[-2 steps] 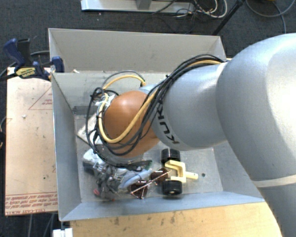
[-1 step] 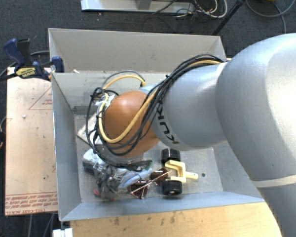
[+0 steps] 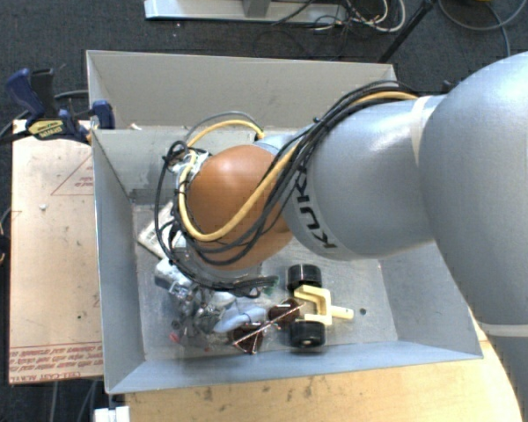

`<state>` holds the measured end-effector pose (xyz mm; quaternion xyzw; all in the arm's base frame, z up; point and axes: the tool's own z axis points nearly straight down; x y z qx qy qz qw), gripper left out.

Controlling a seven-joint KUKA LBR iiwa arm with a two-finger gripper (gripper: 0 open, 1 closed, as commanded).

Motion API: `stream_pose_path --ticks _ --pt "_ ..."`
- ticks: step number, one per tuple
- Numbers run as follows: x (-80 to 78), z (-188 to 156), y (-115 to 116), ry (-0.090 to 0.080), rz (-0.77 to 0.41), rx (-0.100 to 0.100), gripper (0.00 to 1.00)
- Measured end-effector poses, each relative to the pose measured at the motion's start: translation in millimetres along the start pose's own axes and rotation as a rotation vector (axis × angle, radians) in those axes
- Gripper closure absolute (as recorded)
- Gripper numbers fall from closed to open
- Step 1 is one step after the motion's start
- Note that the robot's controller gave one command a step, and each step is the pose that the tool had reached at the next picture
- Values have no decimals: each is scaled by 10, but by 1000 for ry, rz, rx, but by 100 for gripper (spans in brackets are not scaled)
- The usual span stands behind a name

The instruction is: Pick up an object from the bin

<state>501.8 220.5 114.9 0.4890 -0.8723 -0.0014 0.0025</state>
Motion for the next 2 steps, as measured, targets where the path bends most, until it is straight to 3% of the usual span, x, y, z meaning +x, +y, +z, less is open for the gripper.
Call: stream_pose_path --ticks 1,2 --pt "-45 -688 70 -3 5 2 100" --pt "-56 -883 23 -8 8 3 100"
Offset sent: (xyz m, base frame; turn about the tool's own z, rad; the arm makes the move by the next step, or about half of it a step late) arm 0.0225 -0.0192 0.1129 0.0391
